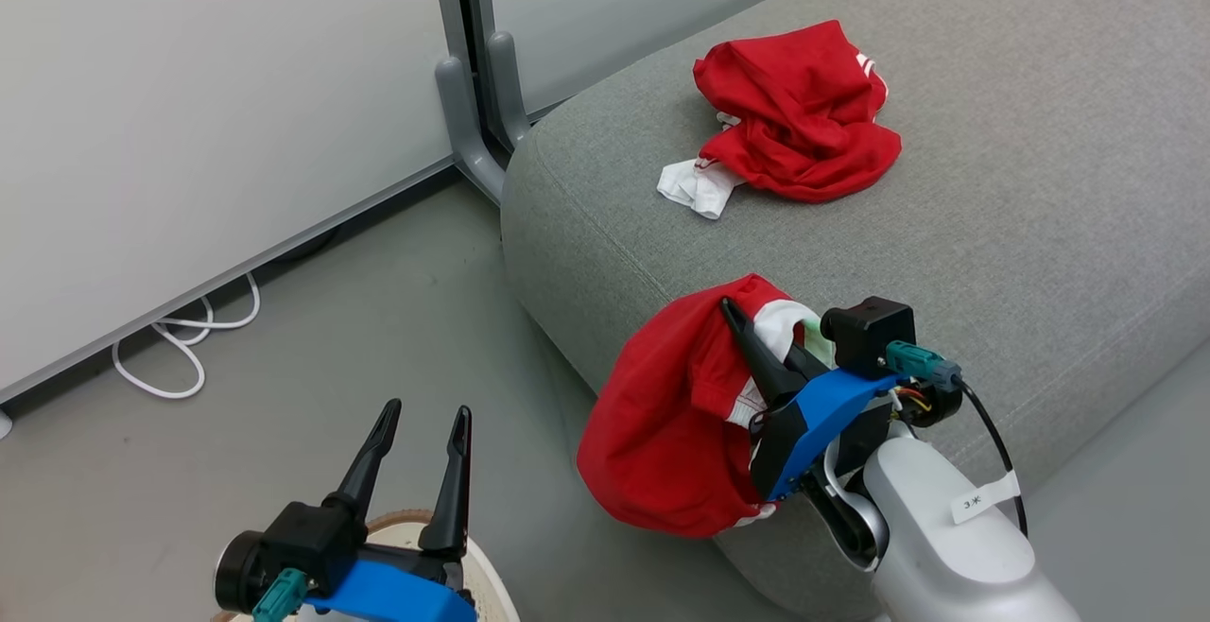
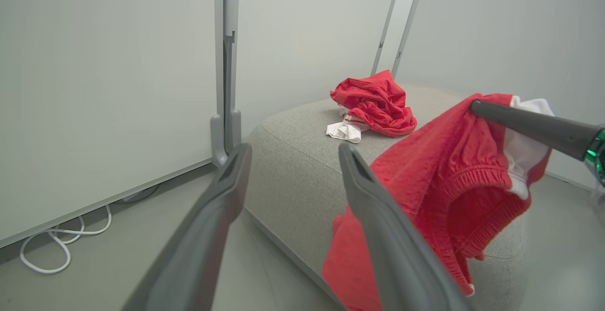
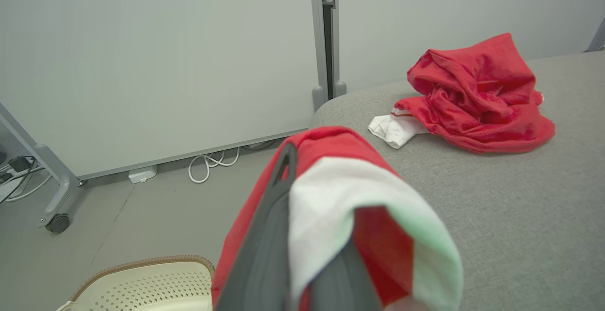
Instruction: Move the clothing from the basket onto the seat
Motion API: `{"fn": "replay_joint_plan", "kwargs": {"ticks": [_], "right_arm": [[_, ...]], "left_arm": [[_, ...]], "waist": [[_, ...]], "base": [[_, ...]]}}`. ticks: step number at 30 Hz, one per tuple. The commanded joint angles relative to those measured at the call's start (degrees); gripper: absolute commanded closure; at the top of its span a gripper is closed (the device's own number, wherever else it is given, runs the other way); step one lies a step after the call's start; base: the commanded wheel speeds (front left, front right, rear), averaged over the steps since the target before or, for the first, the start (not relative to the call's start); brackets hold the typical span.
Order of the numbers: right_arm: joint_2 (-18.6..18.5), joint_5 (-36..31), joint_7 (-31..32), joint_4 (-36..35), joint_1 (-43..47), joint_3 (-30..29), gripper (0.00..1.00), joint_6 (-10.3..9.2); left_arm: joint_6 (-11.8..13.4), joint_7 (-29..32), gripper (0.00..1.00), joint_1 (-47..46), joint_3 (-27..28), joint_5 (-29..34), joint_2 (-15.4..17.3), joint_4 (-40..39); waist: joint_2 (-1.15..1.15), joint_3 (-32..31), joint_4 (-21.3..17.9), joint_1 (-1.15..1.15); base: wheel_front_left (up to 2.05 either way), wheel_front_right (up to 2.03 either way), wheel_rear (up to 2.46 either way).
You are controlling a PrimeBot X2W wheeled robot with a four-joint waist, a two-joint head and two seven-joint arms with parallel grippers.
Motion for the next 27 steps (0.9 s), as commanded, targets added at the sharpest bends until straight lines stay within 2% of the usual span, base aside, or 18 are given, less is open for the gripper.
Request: {"fn": "replay_joint_plan", "kwargs": {"ticks": [1, 7, 13, 20, 26, 27], "right_arm": [[-0.03, 0.45, -0.41, -0.29, 0.45, -0.28, 1.0, 0.03], [-0.03, 1.09, -0.42, -0.07, -1.48, -2.37, 1.0, 0.02], [-1.49, -0.24, 0.33, 0.11, -7.14, -8.6, 1.0, 0.02], [-8.09, -1.78, 2.88, -0.36, -17.35, -16.75, 1.0, 0.02], [-16.74, -3.89, 5.81, -2.23, -25.07, -23.86, 1.0, 0.02], [-16.74, -3.89, 5.81, -2.23, -25.07, -23.86, 1.0, 0.02]], "left_arm": [[-0.41, -0.15, 0.0, -1.26, -0.27, 0.16, 0.36, 0.03], [-0.41, -0.15, 0.0, -2.44, -0.9, -0.28, 1.25, -0.06], [-0.42, -0.15, 0.0, -4.5, -2.46, -0.46, 2.54, -0.29], [-0.42, -0.15, 0.0, -7.99, -4.98, -0.75, 4.4, -1.05], [-0.42, -0.15, 0.0, -12.35, -7.11, -1.14, 6.05, -2.43], [-0.42, -0.15, 0.0, -12.35, -7.11, -1.14, 6.05, -2.43]], "waist": [[0.0, 0.39, 0.07, 0.0], [0.0, 2.31, 1.26, 0.0], [0.0, 6.16, 3.95, 0.0], [0.0, 12.28, 8.54, 0.0], [0.0, 19.13, 12.68, 0.0], [0.0, 19.13, 12.68, 0.0]], "base": [[0.0, 0.0, 0.0], [0.0, 0.0, 0.0], [0.0, 0.0, 0.0], [0.0, 0.0, 0.0], [0.0, 0.0, 0.0], [0.0, 0.0, 0.0]]}}
